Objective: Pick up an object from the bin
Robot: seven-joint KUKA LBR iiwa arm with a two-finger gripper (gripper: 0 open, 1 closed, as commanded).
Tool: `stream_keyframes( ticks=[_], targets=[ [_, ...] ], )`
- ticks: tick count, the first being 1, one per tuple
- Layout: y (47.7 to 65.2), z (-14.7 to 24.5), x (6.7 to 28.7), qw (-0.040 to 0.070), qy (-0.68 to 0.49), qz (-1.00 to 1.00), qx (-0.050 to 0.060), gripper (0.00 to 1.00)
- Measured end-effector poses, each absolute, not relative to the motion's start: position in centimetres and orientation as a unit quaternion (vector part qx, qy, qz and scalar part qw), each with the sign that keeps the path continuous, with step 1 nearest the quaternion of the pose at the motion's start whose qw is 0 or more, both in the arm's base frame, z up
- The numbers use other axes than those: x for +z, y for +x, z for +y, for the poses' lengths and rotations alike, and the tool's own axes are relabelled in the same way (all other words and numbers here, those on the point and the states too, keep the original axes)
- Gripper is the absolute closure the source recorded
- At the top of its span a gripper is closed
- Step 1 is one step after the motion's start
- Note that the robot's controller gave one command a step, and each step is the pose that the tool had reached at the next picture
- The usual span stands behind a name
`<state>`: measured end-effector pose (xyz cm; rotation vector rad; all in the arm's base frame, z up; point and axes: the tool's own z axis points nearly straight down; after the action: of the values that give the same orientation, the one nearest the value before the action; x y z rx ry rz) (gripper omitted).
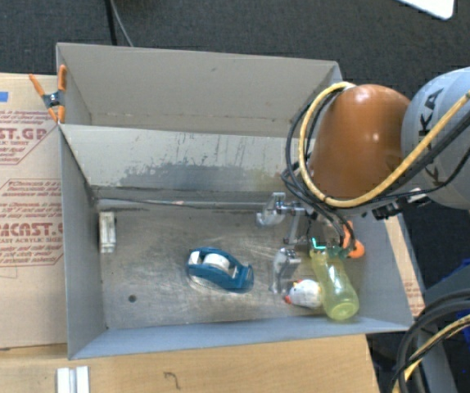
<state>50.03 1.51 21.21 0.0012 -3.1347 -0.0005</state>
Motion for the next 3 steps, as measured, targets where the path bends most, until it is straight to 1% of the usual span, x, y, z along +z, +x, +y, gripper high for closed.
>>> stream_keyframes(
  ticks=[1,2,3],
  targets=[
    [50.2,1.5,21.6,0.0,0.0,-1.0,0.0,0.0],
    [50.4,3.9,15.5,-0.003,-0.025,-1.0,-0.001,0.0],
    [50.5,7.6,14.3,0.003,-0.02,-1.0,0.0,0.0]
  ],
)
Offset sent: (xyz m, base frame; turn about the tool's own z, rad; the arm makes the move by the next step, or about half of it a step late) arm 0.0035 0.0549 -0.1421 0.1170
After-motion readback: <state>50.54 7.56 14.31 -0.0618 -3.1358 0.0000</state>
